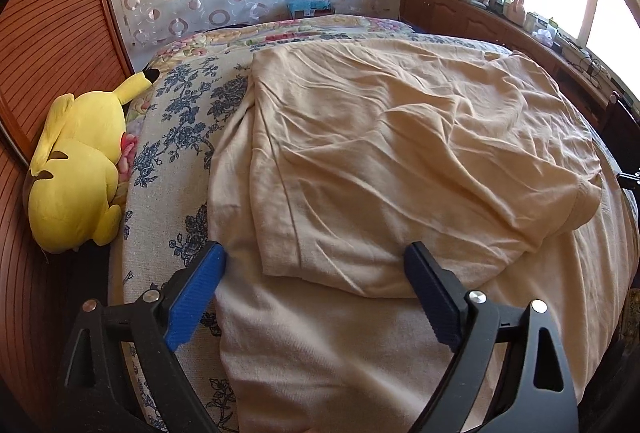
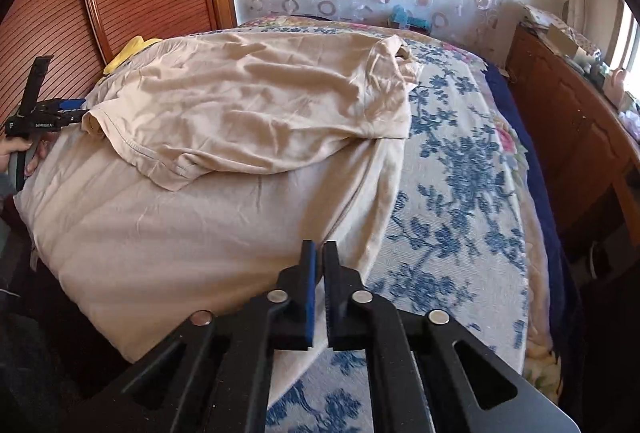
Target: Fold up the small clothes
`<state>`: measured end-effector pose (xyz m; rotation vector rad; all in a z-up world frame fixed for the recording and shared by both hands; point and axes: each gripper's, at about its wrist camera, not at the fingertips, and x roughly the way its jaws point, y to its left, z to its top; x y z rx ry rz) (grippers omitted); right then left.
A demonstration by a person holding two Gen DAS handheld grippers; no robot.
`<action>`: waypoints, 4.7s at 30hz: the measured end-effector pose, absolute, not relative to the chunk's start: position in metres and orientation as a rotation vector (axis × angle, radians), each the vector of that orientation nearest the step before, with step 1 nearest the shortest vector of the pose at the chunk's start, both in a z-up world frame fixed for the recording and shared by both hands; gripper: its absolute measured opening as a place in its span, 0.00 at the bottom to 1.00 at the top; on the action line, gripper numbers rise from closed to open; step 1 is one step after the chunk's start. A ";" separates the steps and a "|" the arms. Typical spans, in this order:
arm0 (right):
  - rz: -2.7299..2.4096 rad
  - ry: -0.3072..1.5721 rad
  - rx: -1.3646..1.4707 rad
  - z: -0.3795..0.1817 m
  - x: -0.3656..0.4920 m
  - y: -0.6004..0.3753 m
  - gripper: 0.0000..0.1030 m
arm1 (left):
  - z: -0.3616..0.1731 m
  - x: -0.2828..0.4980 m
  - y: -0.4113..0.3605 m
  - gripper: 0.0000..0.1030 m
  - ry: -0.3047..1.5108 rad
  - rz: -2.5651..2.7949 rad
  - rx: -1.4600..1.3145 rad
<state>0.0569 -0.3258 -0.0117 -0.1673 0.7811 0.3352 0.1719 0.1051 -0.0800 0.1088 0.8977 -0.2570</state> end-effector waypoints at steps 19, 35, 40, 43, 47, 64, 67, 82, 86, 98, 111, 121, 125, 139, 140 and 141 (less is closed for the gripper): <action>0.162 0.734 -0.076 0.008 0.027 -0.387 0.02 | -0.080 0.172 0.105 0.89 0.898 -0.257 0.109; 0.255 0.756 0.035 0.001 0.102 -0.322 0.42 | -0.080 0.172 0.106 0.89 0.897 -0.257 0.109; 0.215 0.791 0.036 -0.003 0.129 -0.329 0.42 | -0.080 0.172 0.105 0.89 0.897 -0.257 0.108; 0.209 0.793 0.025 -0.005 0.138 -0.327 0.42 | -0.080 0.172 0.105 0.89 0.898 -0.257 0.108; 0.195 0.755 -0.026 -0.009 0.139 -0.316 0.42 | -0.080 0.172 0.106 0.89 0.898 -0.257 0.108; 0.207 0.742 -0.078 -0.016 0.139 -0.306 0.50 | -0.070 0.171 0.107 0.44 0.879 -0.278 0.048; 0.206 0.742 -0.078 -0.016 0.139 -0.306 0.50 | -0.072 0.172 0.103 0.44 0.882 -0.259 0.086; 0.275 0.737 -0.155 -0.008 0.136 -0.293 0.10 | -0.069 0.167 0.097 0.28 0.894 -0.254 0.154; 0.297 0.745 -0.156 -0.006 0.137 -0.294 0.06 | -0.067 0.169 0.102 0.15 0.888 -0.260 0.105; 0.339 0.634 -0.153 0.029 0.102 -0.303 0.05 | -0.007 0.130 0.112 0.03 0.691 -0.275 0.043; 0.365 0.563 -0.182 0.060 0.044 -0.315 0.00 | 0.006 0.109 0.132 0.03 0.652 -0.258 0.022; 0.373 0.705 -0.077 0.017 0.073 -0.303 0.29 | -0.035 0.119 0.131 0.03 0.741 -0.252 0.006; 0.368 0.772 -0.054 0.002 0.086 -0.297 0.40 | -0.042 0.121 0.129 0.03 0.757 -0.255 0.013; 0.421 0.708 -0.095 0.001 0.089 -0.278 0.01 | -0.019 0.110 0.129 0.03 0.694 -0.278 -0.021; 0.424 0.688 -0.099 0.006 0.084 -0.278 0.01 | -0.014 0.107 0.130 0.03 0.679 -0.277 -0.026; 0.428 0.667 -0.099 0.013 0.078 -0.281 0.01 | -0.007 0.104 0.132 0.03 0.663 -0.277 -0.032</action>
